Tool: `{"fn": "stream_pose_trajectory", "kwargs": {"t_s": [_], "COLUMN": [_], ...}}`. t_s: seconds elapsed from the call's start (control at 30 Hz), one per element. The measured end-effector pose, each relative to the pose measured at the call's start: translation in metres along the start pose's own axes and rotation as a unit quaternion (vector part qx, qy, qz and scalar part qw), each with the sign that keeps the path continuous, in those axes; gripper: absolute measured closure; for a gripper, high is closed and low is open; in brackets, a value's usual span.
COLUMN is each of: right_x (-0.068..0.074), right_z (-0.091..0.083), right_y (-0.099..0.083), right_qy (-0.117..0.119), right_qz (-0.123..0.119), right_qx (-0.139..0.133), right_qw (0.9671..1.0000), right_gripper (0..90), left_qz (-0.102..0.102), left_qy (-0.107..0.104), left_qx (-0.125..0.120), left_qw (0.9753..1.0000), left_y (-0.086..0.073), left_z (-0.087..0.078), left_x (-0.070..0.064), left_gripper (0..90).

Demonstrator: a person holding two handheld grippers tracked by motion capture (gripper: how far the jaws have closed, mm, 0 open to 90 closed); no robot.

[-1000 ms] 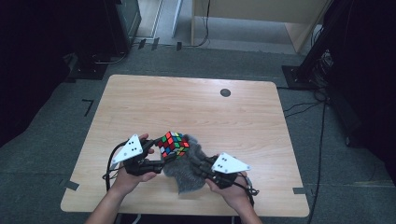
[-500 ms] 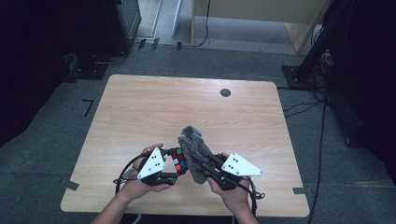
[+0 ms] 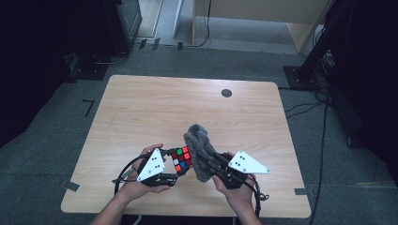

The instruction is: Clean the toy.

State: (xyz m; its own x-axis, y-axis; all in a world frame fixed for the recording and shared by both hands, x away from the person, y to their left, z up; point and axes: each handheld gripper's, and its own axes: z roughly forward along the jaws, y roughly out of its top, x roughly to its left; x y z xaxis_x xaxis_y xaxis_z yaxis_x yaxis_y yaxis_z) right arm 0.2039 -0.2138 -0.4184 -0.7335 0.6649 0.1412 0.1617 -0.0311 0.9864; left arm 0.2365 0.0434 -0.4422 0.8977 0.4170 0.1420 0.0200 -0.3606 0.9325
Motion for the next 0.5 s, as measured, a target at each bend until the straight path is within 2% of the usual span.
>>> {"fn": "stream_pose_trajectory", "kwargs": {"t_s": [0.07,0.13,0.2,0.27,0.33,0.4,0.5], "right_x": [-0.001,-0.007,-0.013,-0.016,-0.015,-0.009,-0.003], "right_z": [0.003,0.004,0.005,0.004,0.001,-0.002,-0.001], "right_y": [-0.004,-0.010,-0.015,-0.016,-0.011,-0.005,-0.004], "right_qy": [0.001,-0.004,-0.019,-0.029,-0.028,-0.023,-0.006], "right_qz": [0.003,0.020,0.016,0.018,0.019,0.008,0.003], "right_qx": [0.002,0.009,0.027,0.033,0.020,-0.002,-0.013], "right_qw": [1.0000,0.9997,0.9993,0.9989,0.9992,0.9997,0.9999], "right_gripper": [78.2,78.2,78.2,78.1,78.1,78.1,78.0], "left_qz": [-0.002,-0.006,-0.015,-0.017,-0.013,-0.013,-0.017], "left_qy": [0.003,0.004,0.001,0.002,0.009,0.012,0.007], "left_qx": [-0.003,-0.006,-0.013,-0.012,-0.001,0.011,0.009], "left_qw": [1.0000,1.0000,0.9998,0.9998,0.9999,0.9998,0.9998], "left_y": [0.002,0.002,0.002,0.002,0.000,-0.002,-0.001], "left_z": [-0.003,-0.005,-0.006,-0.007,-0.005,-0.002,-0.001], "left_x": [0.001,0.003,0.006,0.008,0.008,0.008,0.007], "left_gripper": [33.7,33.8,33.7,33.7,33.8,33.7,33.7]}}
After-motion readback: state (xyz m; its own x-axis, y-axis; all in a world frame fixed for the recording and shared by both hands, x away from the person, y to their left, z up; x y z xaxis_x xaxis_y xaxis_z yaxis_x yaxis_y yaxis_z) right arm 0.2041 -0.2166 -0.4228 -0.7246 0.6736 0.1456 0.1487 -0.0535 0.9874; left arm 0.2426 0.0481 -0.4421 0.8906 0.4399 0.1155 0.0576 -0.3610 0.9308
